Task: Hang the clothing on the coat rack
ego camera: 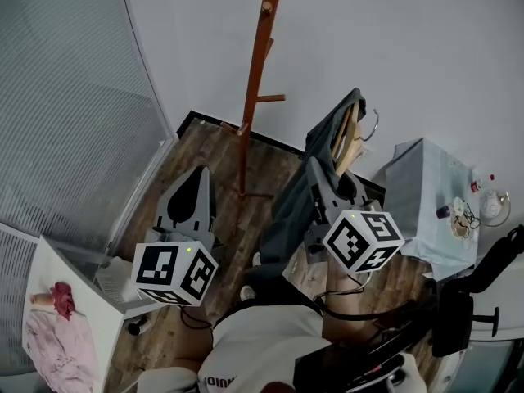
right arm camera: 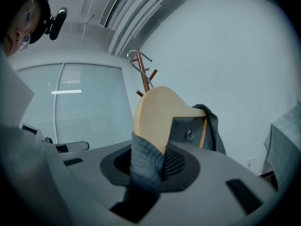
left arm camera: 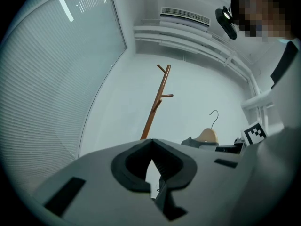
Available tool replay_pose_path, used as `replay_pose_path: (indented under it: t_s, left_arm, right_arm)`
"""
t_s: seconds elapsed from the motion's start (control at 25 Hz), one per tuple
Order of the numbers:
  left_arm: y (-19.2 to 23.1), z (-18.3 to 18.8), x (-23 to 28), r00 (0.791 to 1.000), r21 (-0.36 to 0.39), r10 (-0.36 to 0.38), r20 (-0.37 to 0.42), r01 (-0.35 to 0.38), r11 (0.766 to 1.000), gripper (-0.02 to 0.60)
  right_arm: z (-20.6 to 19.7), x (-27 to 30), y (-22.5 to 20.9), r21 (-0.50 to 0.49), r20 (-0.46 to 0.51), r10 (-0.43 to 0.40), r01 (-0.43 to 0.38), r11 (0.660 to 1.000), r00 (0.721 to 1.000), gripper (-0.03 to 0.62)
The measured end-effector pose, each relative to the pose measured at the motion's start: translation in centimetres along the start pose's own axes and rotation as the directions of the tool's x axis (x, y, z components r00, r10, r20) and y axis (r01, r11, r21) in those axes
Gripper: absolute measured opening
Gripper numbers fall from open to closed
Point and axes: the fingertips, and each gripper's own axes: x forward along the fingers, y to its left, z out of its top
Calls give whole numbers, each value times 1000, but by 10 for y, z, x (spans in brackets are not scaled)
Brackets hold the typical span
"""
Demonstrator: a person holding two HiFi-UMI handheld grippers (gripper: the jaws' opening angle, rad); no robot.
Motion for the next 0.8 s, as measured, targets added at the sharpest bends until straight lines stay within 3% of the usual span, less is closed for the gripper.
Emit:
replay_pose_path:
  t_s: [0.32, 0.8]
  left_arm:
    - [23, 8, 45, 1000, 25, 16, 3, -16, 1000, 12]
    - [44, 7, 110, 999, 6, 34, 25, -35, 999, 12]
  right_arm:
    - [-12, 51, -23, 10, -45, -2, 3, 1000, 999, 107]
    - [-27, 101, -63, 2, -93, -8, 9, 1000, 996, 107]
